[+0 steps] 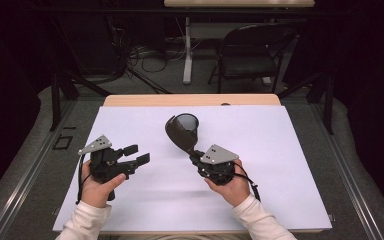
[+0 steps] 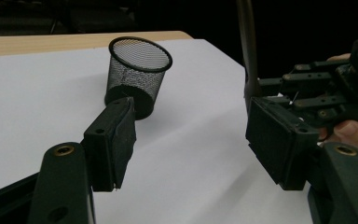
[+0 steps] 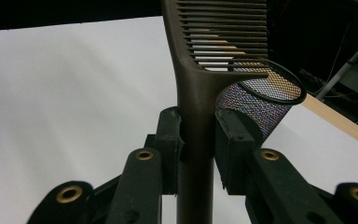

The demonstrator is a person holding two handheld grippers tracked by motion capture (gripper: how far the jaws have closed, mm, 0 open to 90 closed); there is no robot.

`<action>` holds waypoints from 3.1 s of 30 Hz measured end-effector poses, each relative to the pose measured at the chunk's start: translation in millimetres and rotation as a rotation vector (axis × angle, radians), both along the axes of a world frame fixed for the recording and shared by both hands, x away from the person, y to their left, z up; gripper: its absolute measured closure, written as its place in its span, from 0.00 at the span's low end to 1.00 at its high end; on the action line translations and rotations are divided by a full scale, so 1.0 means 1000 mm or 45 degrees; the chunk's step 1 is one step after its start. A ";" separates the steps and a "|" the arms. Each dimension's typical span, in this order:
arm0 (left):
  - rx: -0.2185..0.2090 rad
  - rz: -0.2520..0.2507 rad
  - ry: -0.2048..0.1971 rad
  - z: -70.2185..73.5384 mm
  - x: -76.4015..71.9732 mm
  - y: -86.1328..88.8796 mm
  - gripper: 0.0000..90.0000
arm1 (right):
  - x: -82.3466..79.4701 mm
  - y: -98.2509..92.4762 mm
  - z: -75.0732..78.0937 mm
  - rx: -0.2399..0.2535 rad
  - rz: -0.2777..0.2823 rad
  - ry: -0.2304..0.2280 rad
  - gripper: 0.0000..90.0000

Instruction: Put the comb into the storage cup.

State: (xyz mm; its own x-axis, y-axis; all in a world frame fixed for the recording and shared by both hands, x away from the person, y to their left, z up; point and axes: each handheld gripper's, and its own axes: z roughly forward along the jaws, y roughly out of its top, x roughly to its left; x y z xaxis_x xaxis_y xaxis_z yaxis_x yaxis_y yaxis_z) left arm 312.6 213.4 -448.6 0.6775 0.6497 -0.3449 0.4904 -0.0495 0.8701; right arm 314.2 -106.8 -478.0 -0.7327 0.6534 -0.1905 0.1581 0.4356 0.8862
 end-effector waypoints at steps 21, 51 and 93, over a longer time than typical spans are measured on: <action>-0.057 -0.048 0.025 0.009 0.010 -0.030 0.41 | -0.003 0.005 -0.002 -0.011 0.014 -0.013 0.81; -0.078 -0.088 0.061 0.015 0.025 -0.060 0.51 | -0.006 0.008 -0.002 -0.010 0.027 -0.024 0.81; -0.234 -0.011 0.203 0.014 0.036 -0.076 0.80 | -0.008 0.010 -0.004 -0.015 0.037 -0.039 0.81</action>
